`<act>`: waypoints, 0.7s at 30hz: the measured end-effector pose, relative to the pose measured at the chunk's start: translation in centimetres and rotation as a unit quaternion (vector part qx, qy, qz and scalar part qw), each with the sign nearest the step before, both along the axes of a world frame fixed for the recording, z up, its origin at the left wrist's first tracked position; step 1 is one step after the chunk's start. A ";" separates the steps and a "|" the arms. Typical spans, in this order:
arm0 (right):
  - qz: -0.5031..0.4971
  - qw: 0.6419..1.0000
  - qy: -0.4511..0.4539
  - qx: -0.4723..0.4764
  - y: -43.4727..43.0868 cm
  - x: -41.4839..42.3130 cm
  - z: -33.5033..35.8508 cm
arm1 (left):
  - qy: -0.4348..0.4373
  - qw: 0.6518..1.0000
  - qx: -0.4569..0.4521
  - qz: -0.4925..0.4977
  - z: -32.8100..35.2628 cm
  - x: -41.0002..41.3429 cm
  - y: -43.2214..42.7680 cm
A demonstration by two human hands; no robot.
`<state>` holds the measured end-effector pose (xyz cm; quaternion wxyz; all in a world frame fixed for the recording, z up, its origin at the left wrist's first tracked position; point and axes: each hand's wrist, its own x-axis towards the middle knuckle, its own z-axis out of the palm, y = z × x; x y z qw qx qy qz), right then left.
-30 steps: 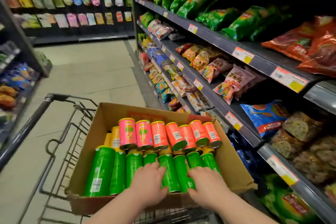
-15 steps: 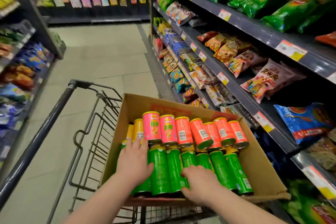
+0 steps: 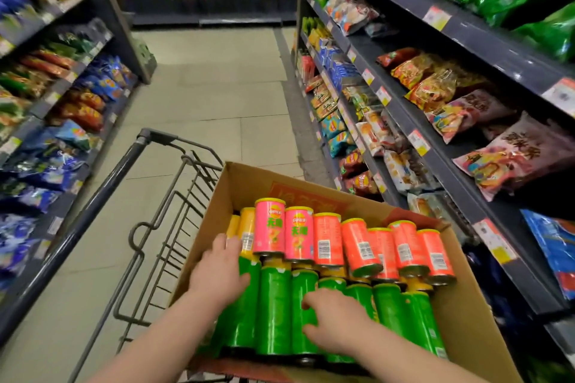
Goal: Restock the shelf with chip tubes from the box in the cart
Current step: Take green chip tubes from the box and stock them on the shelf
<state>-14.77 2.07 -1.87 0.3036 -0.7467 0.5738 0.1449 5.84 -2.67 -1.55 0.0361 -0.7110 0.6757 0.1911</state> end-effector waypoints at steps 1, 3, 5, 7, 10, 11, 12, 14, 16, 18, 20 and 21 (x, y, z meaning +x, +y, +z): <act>0.004 1.000 -0.004 0.005 -0.2 0.0 -0.1 | 0.021 1.000 0.003 0.019 0.2 -0.2 0.0; 0.011 1.000 -0.021 0.016 -0.8 0.0 -0.4 | 0.050 0.998 -0.007 0.045 0.5 -0.4 0.2; 0.011 0.998 -0.052 0.028 -1.3 0.4 -0.6 | 0.073 0.995 -0.034 0.060 0.8 -0.3 0.3; -0.001 0.994 -0.096 0.042 -1.7 0.9 -0.7 | 0.108 0.990 -0.060 0.074 1.4 -0.5 0.4; -0.049 0.978 -0.187 0.082 -2.1 1.6 -0.4 | 0.187 0.976 -0.054 0.103 2.1 -1.6 0.4; -0.079 0.965 -0.230 0.102 -2.3 1.7 -0.4 | 0.211 0.970 -0.048 0.115 2.2 -2.0 0.4; -0.112 0.948 -0.272 0.125 -2.4 1.8 -0.7 | 0.234 0.963 -0.044 0.126 2.2 -2.5 0.4; -0.167 0.919 -0.326 0.143 -2.7 1.6 -1.2 | 0.279 0.948 -0.045 0.145 2.1 -3.3 0.5; -0.201 0.915 -0.322 0.133 -2.8 0.9 -2.0 | 0.314 0.937 -0.039 0.146 1.7 -3.9 0.5; -0.201 0.921 -0.312 0.116 -2.8 0.1 -2.5 | 0.359 0.921 -0.008 0.149 1.3 -4.5 0.7; -0.195 0.923 -0.316 0.103 -2.5 -0.4 -2.5 | 0.397 0.904 0.026 0.156 0.7 -5.2 0.8; -0.196 0.923 -0.317 0.093 -2.4 -0.6 -2.5 | 0.408 0.899 0.035 0.156 0.5 -5.6 0.8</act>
